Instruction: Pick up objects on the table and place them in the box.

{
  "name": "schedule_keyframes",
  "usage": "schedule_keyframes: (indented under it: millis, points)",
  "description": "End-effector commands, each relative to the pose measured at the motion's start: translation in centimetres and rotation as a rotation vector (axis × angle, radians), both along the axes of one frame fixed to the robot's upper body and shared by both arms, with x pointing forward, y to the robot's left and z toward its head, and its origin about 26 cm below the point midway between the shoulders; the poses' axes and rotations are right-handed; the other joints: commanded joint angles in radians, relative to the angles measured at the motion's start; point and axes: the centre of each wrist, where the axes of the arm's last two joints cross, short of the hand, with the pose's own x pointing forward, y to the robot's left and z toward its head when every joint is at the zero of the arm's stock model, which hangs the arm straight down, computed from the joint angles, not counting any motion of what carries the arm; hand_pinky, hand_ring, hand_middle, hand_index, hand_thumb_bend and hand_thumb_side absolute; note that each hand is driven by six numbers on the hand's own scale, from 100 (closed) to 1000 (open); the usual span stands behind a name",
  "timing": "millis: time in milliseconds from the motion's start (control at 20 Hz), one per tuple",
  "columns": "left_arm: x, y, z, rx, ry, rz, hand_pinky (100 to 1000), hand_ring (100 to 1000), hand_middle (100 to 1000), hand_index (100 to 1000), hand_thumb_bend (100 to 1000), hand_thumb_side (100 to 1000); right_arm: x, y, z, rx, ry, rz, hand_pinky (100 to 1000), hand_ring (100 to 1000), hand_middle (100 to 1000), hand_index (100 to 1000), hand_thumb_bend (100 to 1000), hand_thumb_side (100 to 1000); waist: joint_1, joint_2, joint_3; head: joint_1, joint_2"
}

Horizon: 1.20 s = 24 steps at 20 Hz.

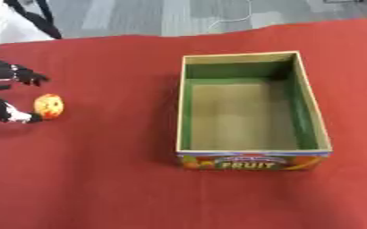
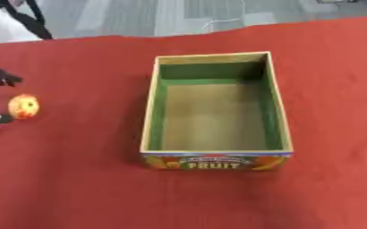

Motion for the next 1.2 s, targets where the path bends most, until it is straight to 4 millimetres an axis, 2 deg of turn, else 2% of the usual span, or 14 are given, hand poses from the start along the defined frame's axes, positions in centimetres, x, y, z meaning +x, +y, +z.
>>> schedule_keyframes:
  millis: [50,600,850,1200]
  points:
    - [-0.3,0.7,1.3,0.026,-0.035,0.022,637,806,796,1000,494,785,-0.4,-0.1,1.0,-0.018,-0.038,0.01,854,867,618,821,100,1000,0.001,-0.015,0.0,0.004,-0.014]
    - [0.2,1.1,0.5,0.044,-0.083,0.084,632,804,779,1000,477,775,-0.5,-0.1,1.3,-0.024,-0.046,0.011,856,868,618,822,100,1000,0.007,0.0,-0.013,0.007,-0.024]
    - [0.3,1.2,0.2,0.066,-0.093,0.097,619,793,761,999,435,762,-0.5,-0.1,1.4,-0.024,-0.047,0.011,857,868,618,822,100,1000,0.005,0.002,-0.015,0.008,-0.024]
    - [0.4,1.3,0.1,0.08,-0.073,0.098,605,778,739,915,419,758,-0.5,-0.1,1.4,-0.017,-0.048,0.008,858,869,619,823,100,1000,0.002,0.003,-0.015,0.012,-0.023]
